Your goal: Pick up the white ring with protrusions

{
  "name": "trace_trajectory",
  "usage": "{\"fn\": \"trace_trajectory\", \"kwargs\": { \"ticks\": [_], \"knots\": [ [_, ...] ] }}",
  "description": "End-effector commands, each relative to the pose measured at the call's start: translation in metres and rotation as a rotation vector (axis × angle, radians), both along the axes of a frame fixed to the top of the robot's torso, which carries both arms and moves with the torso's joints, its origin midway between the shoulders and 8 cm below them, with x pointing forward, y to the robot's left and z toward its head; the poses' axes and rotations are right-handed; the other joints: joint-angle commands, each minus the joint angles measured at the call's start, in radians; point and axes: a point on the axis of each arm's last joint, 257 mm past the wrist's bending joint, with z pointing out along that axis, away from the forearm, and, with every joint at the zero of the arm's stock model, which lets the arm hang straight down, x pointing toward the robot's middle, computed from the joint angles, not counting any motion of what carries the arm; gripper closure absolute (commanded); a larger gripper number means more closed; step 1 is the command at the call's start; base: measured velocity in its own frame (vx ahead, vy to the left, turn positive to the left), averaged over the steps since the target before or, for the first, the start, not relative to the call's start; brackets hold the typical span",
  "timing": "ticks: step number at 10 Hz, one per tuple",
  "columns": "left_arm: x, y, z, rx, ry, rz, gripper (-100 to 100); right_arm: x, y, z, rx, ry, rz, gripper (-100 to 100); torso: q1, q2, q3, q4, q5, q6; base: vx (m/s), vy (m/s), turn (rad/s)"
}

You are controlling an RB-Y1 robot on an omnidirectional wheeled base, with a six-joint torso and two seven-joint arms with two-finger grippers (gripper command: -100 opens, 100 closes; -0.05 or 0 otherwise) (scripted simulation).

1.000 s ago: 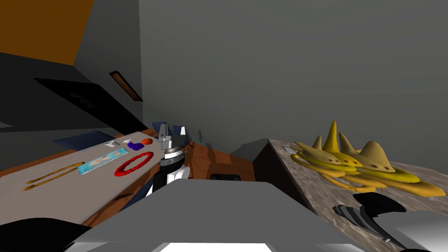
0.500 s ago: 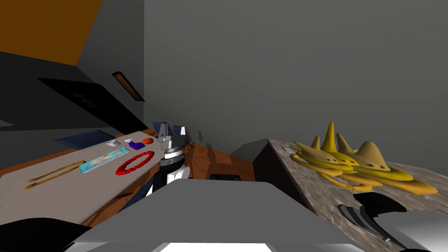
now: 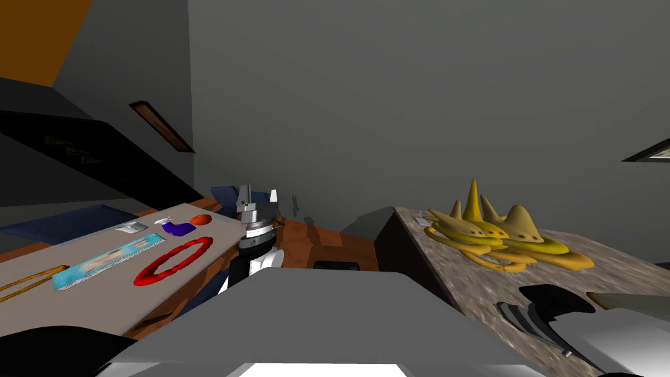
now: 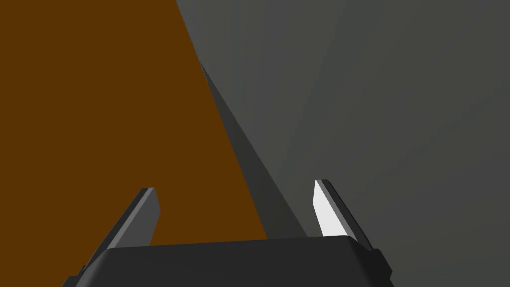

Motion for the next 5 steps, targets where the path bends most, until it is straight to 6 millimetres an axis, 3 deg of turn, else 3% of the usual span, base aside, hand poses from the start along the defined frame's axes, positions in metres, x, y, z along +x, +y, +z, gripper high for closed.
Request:
{"fn": "trace_trajectory", "kwargs": {
  "ticks": [1, 5],
  "knots": [
    [0.0, 0.0, 0.0, 0.0, 0.0, 0.0, 0, 0.006, 0.008, 0.004, 0.001, 0.002, 0.03, 100, 0.0, 0.0, 0.0, 0.0, 0.0, 0.0, 0.078, -0.036, -0.153],
    [0.0, 0.0, 0.0, 0.0, 0.0, 0.0, 0, 0.021, 0.029, 0.015, -0.005, 0.001, 0.098, 100, 0.002, 0.001, 0.0, 0.0, 0.001, 0.0, 0.078, -0.02, -0.174]
  ]
}}
